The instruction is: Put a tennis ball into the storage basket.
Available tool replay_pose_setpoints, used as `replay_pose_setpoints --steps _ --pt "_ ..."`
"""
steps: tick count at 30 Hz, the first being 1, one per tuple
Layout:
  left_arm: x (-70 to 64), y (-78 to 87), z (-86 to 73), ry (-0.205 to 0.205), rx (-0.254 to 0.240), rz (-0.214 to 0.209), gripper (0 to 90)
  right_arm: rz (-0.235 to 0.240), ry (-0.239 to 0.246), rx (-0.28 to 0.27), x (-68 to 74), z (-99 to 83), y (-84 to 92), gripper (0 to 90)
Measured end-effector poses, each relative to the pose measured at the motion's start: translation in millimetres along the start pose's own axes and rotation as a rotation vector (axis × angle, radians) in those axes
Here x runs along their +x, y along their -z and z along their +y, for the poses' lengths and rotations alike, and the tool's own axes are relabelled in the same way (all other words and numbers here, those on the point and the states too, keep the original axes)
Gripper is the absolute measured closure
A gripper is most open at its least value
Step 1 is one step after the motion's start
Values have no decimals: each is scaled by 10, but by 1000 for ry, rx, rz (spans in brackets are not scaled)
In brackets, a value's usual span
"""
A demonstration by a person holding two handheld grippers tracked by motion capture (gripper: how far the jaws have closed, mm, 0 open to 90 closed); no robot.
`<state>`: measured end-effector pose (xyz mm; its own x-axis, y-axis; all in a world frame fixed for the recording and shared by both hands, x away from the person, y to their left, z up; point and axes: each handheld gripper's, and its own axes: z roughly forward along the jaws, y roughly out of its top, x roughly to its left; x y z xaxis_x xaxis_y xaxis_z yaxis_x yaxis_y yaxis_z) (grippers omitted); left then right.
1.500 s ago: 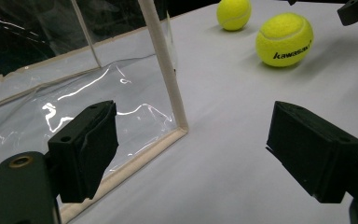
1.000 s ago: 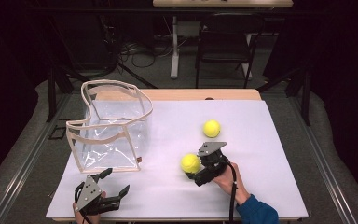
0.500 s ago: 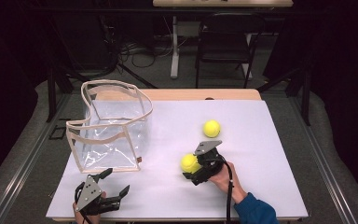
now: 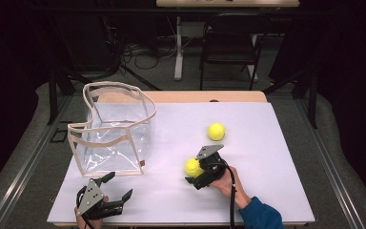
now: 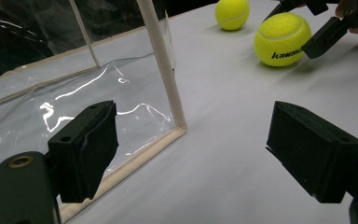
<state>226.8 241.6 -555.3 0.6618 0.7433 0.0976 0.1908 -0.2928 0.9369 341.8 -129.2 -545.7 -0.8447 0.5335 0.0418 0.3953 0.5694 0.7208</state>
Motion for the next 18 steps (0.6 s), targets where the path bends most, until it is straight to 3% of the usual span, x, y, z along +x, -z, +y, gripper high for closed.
replay_pose_setpoints --steps 18 --pt "-11 16 3 -7 -3 -6 159 -41 -5 42 -10 -37 -63 246"
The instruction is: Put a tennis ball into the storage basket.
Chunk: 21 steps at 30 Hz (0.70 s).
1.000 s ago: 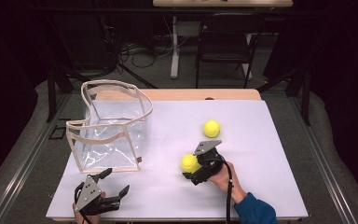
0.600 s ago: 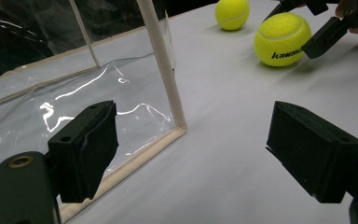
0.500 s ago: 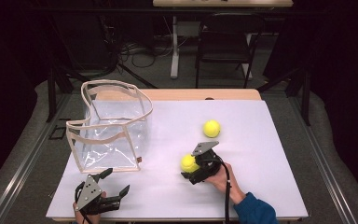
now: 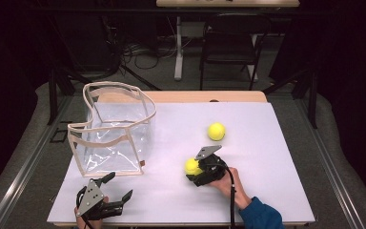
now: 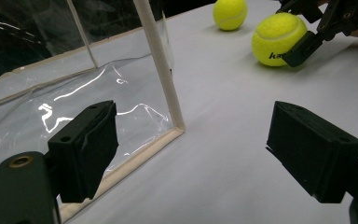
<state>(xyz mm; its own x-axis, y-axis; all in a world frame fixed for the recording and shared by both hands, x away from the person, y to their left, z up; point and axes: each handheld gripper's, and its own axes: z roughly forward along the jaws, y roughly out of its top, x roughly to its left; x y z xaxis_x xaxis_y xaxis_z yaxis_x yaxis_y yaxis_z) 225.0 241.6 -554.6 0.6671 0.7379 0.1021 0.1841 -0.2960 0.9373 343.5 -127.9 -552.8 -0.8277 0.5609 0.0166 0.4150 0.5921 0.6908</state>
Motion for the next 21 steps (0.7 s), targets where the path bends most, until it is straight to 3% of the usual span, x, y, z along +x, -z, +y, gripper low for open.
replay_pose_setpoints --steps 14,21 --pt "3 4 2 -4 -3 2 159 -16 30 -1 22 35 51 256" --pt "5 3 3 -7 -7 6 159 -17 22 -12 19 58 113 257"
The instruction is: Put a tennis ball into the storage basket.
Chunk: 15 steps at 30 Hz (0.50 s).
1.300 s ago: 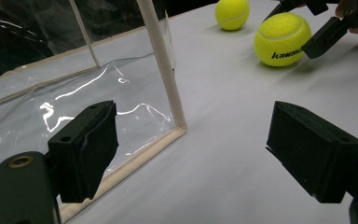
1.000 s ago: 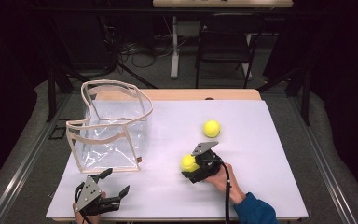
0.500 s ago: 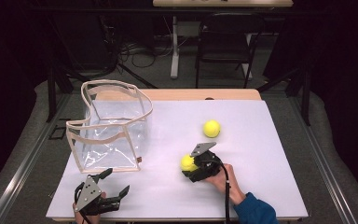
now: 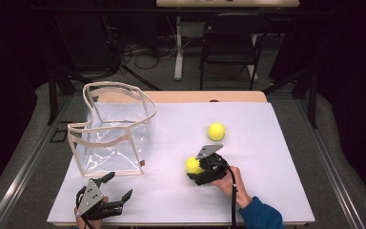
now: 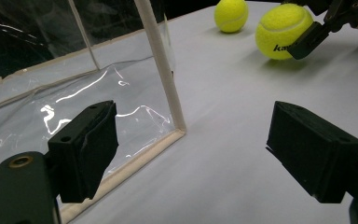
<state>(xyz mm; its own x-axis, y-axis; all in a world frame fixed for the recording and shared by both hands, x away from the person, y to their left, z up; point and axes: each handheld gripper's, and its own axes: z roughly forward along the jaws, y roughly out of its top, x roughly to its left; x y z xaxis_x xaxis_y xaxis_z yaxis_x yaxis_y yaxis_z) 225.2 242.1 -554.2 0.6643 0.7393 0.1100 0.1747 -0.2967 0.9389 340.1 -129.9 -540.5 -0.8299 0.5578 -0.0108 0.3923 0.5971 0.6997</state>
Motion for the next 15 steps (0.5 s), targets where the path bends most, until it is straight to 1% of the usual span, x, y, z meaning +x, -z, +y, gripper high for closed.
replay_pose_setpoints --steps 9,15 --pt "8 -2 -3 5 2 -2 159 6 5 -4 20 30 35 258" --pt "3 2 -1 1 4 -2 159 -2 17 -15 38 44 78 258"
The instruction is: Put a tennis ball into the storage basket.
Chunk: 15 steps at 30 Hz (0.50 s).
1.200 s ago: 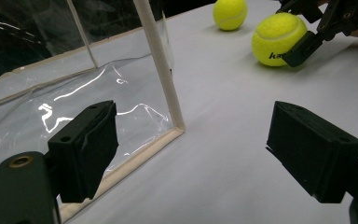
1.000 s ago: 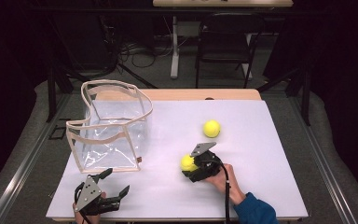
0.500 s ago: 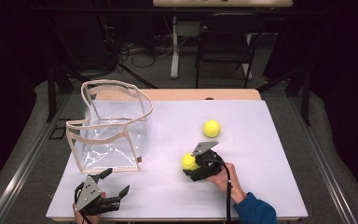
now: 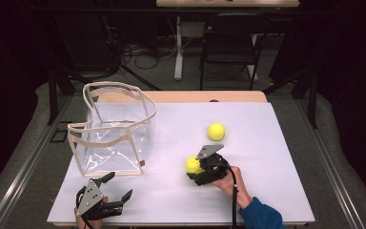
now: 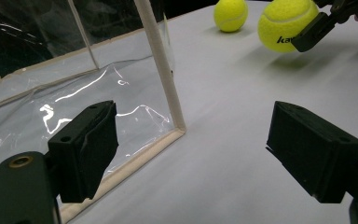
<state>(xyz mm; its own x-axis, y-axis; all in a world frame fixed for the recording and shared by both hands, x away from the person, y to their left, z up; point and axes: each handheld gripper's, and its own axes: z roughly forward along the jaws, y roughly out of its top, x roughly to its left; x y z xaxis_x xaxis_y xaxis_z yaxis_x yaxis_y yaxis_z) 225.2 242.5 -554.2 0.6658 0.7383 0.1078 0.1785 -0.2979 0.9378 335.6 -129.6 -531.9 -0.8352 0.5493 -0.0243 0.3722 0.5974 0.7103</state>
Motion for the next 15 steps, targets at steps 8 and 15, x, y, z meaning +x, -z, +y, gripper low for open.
replay_pose_setpoints --steps 8,15 --pt "5 -4 0 1 -4 6 159 -3 -2 -3 9 27 48 259" --pt "-1 -6 6 -3 -7 10 159 -13 -2 -22 19 58 130 259"
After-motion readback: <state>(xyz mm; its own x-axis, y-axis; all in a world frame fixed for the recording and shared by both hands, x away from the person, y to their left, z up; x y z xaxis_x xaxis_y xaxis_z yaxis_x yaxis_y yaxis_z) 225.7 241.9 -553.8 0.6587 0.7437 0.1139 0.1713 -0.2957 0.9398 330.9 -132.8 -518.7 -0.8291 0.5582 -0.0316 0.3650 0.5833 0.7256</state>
